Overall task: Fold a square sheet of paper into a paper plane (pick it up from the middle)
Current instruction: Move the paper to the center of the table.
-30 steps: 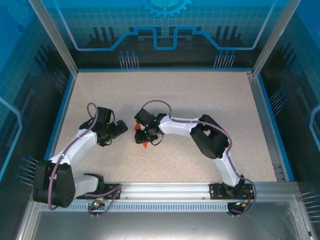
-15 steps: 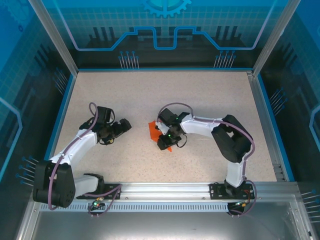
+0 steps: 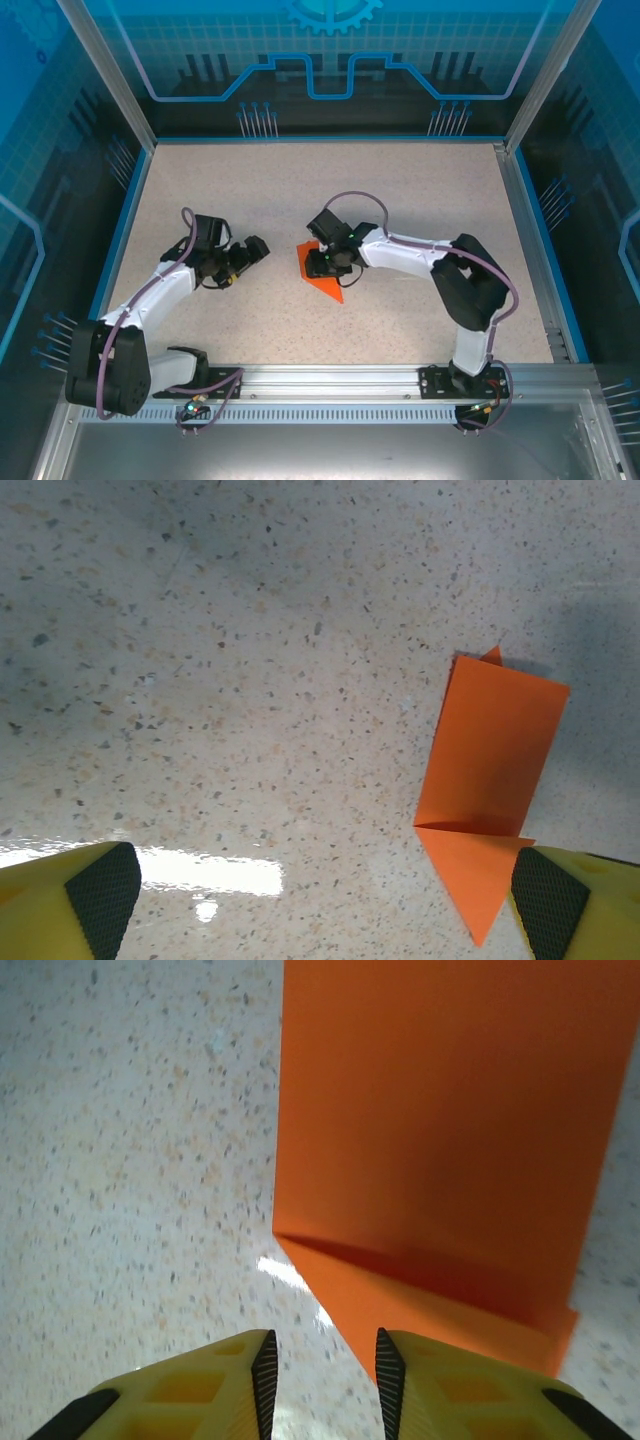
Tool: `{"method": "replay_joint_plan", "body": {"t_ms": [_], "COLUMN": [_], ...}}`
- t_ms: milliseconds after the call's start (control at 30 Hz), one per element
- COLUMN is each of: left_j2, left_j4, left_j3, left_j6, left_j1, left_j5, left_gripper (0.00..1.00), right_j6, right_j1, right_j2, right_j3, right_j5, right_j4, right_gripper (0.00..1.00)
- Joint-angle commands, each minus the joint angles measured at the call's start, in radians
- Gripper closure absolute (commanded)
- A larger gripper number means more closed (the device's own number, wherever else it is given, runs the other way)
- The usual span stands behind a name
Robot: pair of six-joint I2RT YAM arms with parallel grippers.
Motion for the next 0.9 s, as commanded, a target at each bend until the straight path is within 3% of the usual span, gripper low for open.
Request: {"method": "replay_joint_plan", "body": {"t_ms": [0,233,500,867], "left_j2": [-0.007,0.015,0.029,0.035], "left_j4": [0.022,0.035,0.042,0.113], "left_j3": [-0.020,-0.015,-0.013,-0.048], "left_j6": [-0.016,-0.014,-0.014,-0.101], "left_j1": [-0.015,-0.047,-0.087,-0.174], "left_j5": [0.042,0.045,0.041,0.041], "left_gripper": [0.02,0.01,0.02,0.02], "right_j6": [0.048,-0.082,-0.309,-0.066], "right_j1": [0.012,0.037,0.034,-0.013], "right_j2": [0.061,0.117,0.050,-0.124], "right_j3": [0.040,0.048,-0.036,-0.174], "right_j5": [0.022,-0.043,-0.076,-0.062], "right_j4": [-0.009,-0.043,-0.117,0.158], "right_gripper": [0.66,0.67,0.68,0.70]}}
